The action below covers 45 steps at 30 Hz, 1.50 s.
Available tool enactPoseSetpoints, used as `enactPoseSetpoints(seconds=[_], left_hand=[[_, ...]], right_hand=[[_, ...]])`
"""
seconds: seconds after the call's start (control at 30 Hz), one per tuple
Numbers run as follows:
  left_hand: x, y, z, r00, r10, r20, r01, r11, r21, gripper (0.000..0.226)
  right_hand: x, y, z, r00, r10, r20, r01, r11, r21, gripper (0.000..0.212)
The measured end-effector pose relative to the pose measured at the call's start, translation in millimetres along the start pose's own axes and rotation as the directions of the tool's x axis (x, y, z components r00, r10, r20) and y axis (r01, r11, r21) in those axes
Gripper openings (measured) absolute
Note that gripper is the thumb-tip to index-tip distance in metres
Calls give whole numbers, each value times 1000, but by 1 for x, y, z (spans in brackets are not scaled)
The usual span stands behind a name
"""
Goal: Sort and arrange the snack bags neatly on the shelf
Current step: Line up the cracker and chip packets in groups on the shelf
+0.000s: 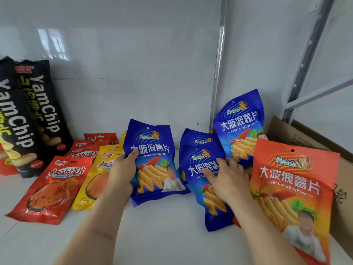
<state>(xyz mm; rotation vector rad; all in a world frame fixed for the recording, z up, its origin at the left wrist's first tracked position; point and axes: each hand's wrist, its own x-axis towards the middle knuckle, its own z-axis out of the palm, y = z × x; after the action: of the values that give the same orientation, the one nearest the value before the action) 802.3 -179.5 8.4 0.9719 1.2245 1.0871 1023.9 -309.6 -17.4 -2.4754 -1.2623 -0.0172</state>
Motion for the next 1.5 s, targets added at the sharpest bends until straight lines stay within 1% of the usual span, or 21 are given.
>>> enactPoseSetpoints(seconds=[0.1,0.17,0.33,0.4,0.47,0.57,0.63,0.67,0.7,0.8,0.87,0.97,1.07,1.13,1.2,1.27,1.33,1.37,1.4,1.47,1.5], left_hand=[[-2,-6,3,996,-81,47,86,992,-95,24],[-2,-12,6,991,-111,77,120,985,-124,24],[0,-14,12,993,-96,68,105,985,-140,24],[1,-14,13,994,-92,67,100,986,-137,26],[2,-13,14,991,-118,69,128,977,-169,27],[1,-11,13,983,-161,85,176,961,-213,26],[2,-10,12,981,-170,92,187,958,-218,24],[3,-9,12,981,-172,91,189,957,-221,24],[4,-9,11,982,-170,84,184,958,-220,24],[8,-9,10,987,-149,59,158,967,-199,25],[10,-10,9,988,-147,53,155,965,-210,25],[10,-11,8,990,-134,46,141,961,-238,24],[7,-11,10,993,-111,40,117,966,-232,24],[5,-10,11,992,-121,43,128,961,-244,26],[3,-10,11,988,-144,50,152,953,-264,28],[1,-10,11,986,-153,70,167,944,-286,28],[-2,-11,12,982,-157,108,183,934,-306,29],[-4,-11,12,978,-158,133,193,929,-316,30],[-5,-12,12,976,-151,159,196,927,-320,33],[-9,-13,13,969,-122,213,187,928,-322,39],[-10,-13,14,966,-108,234,181,931,-318,43]], right_hand=[[0,-5,-1,998,67,-12,-67,996,-54,89],[1,-9,-1,995,97,-22,-99,991,-89,95],[5,-12,-3,989,142,-35,-144,989,-43,102],[6,-12,-3,992,123,-24,-123,992,1,96],[10,-12,0,997,80,14,-81,986,142,84],[18,-9,4,997,24,78,-52,928,369,64],[21,-9,5,999,15,52,-37,899,436,56],[22,-9,6,999,18,32,-30,901,433,55],[23,-9,7,1000,23,19,-28,921,389,58],[21,-14,7,999,48,20,-51,990,132,77],[20,-17,5,997,79,21,-80,995,60,87],[18,-14,1,994,108,-5,-106,989,102,87],[20,-10,-1,993,113,-24,-104,966,234,79],[24,-6,-2,993,101,-53,-73,920,385,74],[29,-4,1,995,103,-21,-71,806,587,69],[32,-5,4,994,99,46,-101,681,725,60],[33,-11,3,992,78,100,-127,597,792,58],[32,-16,2,990,76,119,-141,570,809,60],[33,-21,2,987,80,137,-158,555,817,57],[32,-34,1,980,69,187,-196,510,837,38],[33,-40,5,975,71,211,-218,495,841,34]])
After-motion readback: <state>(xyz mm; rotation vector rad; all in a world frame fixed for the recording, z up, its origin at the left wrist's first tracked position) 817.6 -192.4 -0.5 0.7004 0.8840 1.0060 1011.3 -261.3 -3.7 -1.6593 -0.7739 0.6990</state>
